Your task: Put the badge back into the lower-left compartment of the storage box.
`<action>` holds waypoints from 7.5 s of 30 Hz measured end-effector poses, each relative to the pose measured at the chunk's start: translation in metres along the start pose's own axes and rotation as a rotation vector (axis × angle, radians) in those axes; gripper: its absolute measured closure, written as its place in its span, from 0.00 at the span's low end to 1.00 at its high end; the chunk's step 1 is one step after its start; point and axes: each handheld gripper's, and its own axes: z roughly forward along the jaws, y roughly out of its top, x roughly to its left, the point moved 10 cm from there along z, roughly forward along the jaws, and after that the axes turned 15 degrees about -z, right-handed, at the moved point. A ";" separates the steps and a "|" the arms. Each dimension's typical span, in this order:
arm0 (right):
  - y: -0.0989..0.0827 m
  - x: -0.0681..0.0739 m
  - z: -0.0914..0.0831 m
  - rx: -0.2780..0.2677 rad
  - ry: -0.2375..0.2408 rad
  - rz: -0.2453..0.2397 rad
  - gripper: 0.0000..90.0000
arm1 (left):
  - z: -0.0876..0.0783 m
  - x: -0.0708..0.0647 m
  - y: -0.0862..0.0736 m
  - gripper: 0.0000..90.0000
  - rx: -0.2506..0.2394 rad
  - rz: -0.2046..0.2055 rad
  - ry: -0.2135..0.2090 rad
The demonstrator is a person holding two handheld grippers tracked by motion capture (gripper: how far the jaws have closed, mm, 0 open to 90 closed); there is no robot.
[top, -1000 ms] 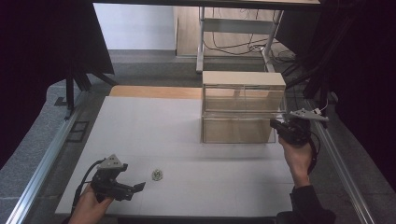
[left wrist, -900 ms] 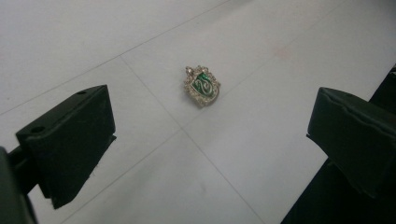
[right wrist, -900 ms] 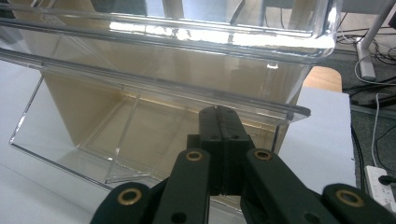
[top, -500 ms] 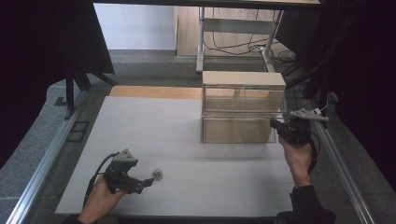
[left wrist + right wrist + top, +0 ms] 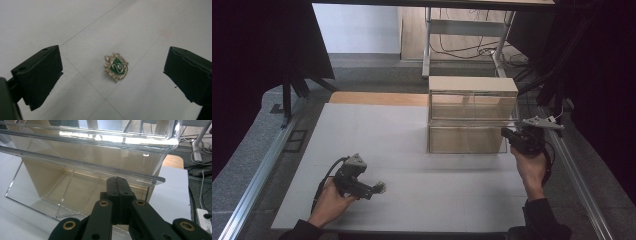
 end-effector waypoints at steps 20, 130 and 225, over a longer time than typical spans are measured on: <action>-0.001 -0.001 0.000 -0.001 0.000 0.001 1.00 | 0.034 0.007 -0.005 0.00 0.093 0.065 -0.050; -0.002 -0.006 -0.001 -0.008 0.000 0.015 1.00 | 0.018 -0.095 0.110 0.97 -0.090 0.168 -0.134; -0.003 -0.006 -0.002 -0.008 0.009 0.022 1.00 | 0.067 -0.108 0.157 0.43 -0.134 0.181 -0.165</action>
